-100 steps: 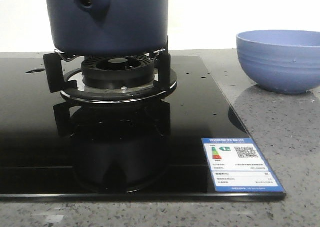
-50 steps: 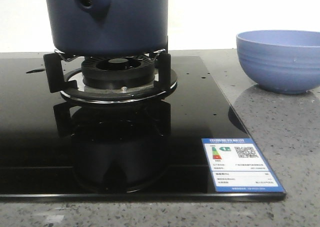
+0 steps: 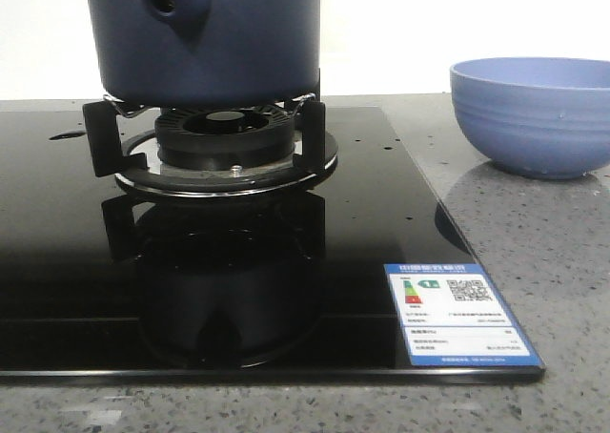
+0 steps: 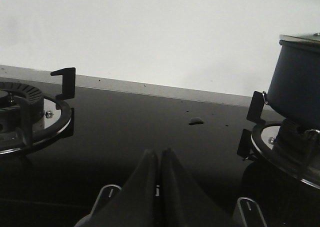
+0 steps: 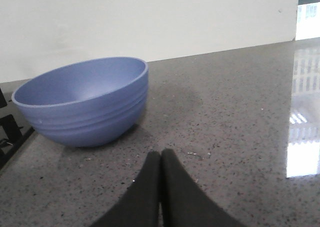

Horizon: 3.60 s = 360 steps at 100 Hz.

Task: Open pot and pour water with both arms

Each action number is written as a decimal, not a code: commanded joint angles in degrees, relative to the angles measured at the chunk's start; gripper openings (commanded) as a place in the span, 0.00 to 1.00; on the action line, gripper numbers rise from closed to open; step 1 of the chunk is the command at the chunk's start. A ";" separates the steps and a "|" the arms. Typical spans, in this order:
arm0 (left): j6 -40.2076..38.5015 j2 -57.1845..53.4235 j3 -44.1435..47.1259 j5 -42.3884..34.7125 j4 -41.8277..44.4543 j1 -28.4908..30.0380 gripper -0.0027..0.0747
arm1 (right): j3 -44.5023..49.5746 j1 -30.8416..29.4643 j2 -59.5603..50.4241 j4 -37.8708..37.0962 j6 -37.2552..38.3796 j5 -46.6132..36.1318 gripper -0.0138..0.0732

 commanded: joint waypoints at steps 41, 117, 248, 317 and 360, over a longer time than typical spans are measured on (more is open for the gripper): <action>-0.60 -1.60 0.40 -4.88 -32.81 -0.47 0.01 | -0.21 -0.30 -0.97 23.32 -0.16 -3.22 0.09; 25.30 24.08 -37.06 23.30 -23.16 -9.06 0.09 | -35.56 7.79 30.99 14.79 -17.16 19.09 0.14; 27.14 72.68 -58.68 -9.02 -23.54 -31.65 0.63 | -37.69 12.98 35.02 14.92 -18.18 18.63 0.69; 27.14 78.38 -59.99 -13.11 -22.07 -31.65 0.63 | -37.69 12.98 35.02 14.92 -18.18 18.78 0.69; 27.14 78.38 -59.99 -14.82 -21.62 -31.65 0.55 | -37.69 12.98 35.02 14.92 -18.18 19.09 0.69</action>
